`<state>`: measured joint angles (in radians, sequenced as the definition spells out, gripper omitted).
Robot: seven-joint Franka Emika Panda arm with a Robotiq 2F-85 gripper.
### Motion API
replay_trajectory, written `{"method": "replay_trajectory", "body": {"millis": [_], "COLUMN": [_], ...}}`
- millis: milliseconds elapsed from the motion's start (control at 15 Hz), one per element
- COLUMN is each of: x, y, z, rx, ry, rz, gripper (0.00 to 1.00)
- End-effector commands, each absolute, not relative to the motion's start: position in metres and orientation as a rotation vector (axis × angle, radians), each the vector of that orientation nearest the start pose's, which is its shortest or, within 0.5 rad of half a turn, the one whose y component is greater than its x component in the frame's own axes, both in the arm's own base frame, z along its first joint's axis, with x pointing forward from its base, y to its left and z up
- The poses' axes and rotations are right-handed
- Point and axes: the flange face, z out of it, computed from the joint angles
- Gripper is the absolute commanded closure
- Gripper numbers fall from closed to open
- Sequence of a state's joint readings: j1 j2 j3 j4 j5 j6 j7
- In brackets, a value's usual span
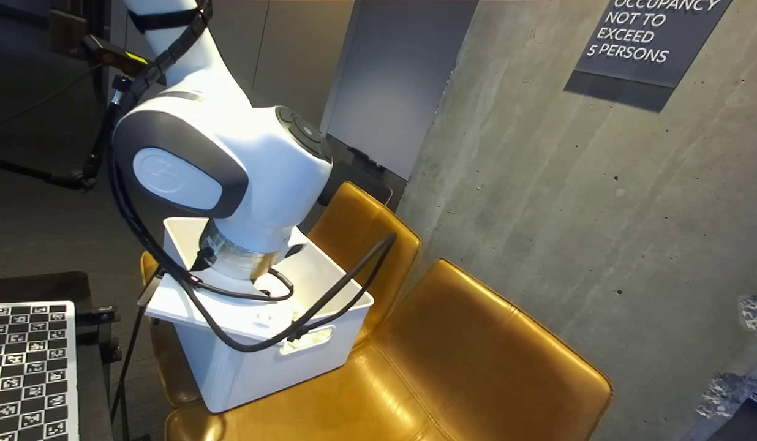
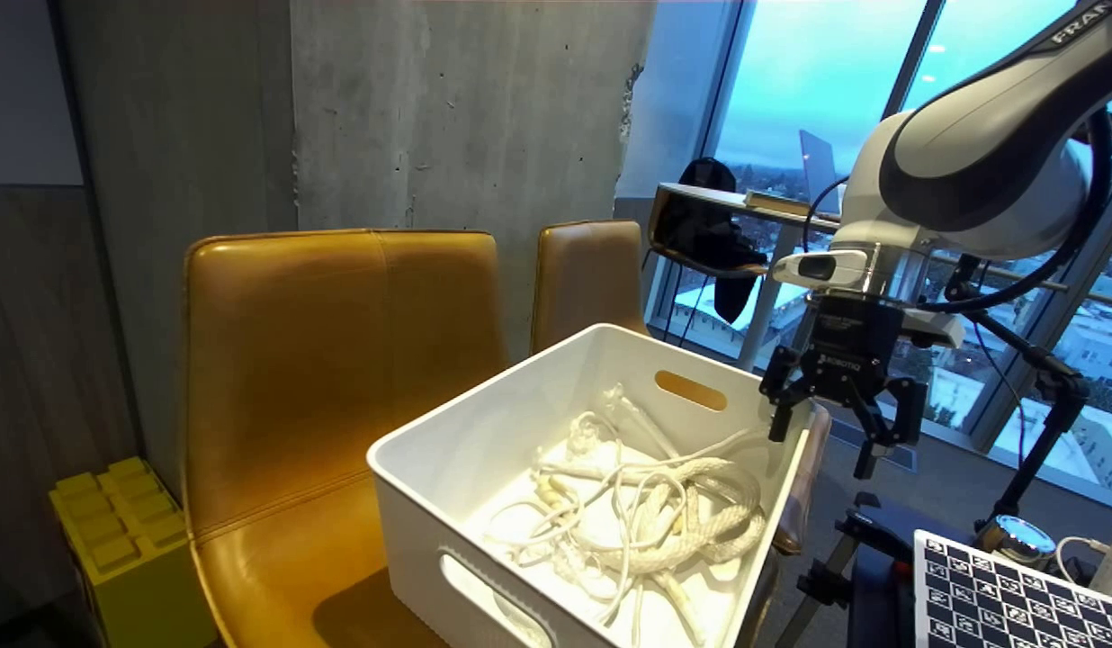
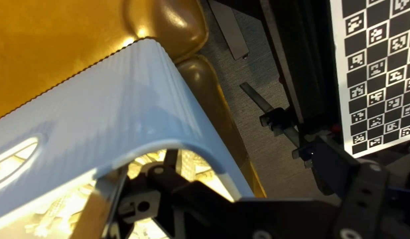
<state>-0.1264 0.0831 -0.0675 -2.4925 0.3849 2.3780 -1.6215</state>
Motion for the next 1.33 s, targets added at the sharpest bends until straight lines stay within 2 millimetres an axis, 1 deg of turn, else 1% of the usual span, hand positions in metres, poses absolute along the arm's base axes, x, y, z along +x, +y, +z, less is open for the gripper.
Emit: {"method": "replay_trajectory", "body": {"millis": [0,333,600,733,1133,1267], "x": [0.437,0.438,0.437,0.437,0.436,0.435], "y": [-0.103,-0.106,-0.108,-0.115,-0.147,-0.152], "z": [0.244,0.254,0.268,0.276,0.297,0.309], "rx": [-2.454,-2.463,-2.470,-2.483,-2.537,-2.537], "ry": [-1.509,-1.492,-1.509,-1.514,-1.511,-1.506], "rz": [-0.089,-0.108,-0.138,-0.155,-0.187,-0.202], "gripper": [0.00,0.00,0.00,0.00,0.00,0.00]}}
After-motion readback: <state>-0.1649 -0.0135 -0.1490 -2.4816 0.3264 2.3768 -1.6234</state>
